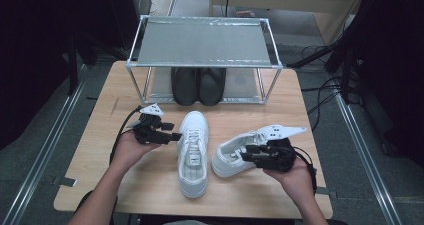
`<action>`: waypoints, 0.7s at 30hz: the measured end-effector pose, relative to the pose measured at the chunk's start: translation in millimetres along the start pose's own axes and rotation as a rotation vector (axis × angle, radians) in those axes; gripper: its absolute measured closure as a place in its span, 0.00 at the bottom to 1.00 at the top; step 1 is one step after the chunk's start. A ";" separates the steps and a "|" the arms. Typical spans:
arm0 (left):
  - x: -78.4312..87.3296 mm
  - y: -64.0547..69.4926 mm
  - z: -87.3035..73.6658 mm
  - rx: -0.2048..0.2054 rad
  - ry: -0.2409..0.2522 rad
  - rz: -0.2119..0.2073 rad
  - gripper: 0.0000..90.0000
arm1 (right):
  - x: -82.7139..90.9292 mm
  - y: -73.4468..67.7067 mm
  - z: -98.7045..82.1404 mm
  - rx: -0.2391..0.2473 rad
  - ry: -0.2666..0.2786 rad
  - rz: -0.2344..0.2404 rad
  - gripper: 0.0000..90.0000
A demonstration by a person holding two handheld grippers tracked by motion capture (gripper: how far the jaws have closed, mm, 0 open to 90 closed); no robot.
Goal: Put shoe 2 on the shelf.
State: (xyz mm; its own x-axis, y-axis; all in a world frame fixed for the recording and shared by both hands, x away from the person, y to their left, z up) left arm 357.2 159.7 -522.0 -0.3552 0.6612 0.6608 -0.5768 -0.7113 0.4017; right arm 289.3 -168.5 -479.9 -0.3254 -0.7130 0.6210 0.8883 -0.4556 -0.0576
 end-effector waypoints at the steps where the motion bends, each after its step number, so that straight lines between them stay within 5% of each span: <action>1: -0.5 -0.6 0.5 0.001 0.001 -0.006 0.48 | 5.1 3.8 -2.8 -0.013 0.006 -0.023 0.73; 8: -5.6 -2.2 4.8 0.021 0.016 -0.021 0.48 | 22.6 26.8 -24.6 -0.067 0.042 -0.161 0.86; 11: -7.0 -0.6 6.7 -0.002 0.012 -0.016 0.48 | 24.2 37.9 -38.5 -0.084 0.043 -0.214 0.93; 16: -11.3 0.5 8.1 -0.015 -0.001 -0.013 0.47 | 23.4 50.1 -53.2 -0.180 0.014 -0.224 1.00; 21: -12.1 0.4 10.0 -0.021 0.001 -0.021 0.47 | 17.6 57.2 -60.5 -0.213 -0.026 -0.239 1.00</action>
State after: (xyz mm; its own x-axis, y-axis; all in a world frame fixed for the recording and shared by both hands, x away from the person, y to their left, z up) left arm 368.6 148.9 -523.5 -0.3441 0.6760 0.6516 -0.5992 -0.6924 0.4020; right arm 314.8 -239.3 -519.5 -0.5059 -0.5600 0.6561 0.6991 -0.7118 -0.0684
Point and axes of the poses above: each handheld gripper's, and its own axes: x roughly backward along the jaws, z roughly out of its top, y roughly to its right, the point moved 5 cm from there along -x, roughly forward along the jaws, and after that the axes turned 14 degrees about x, right-handed, at the moved point
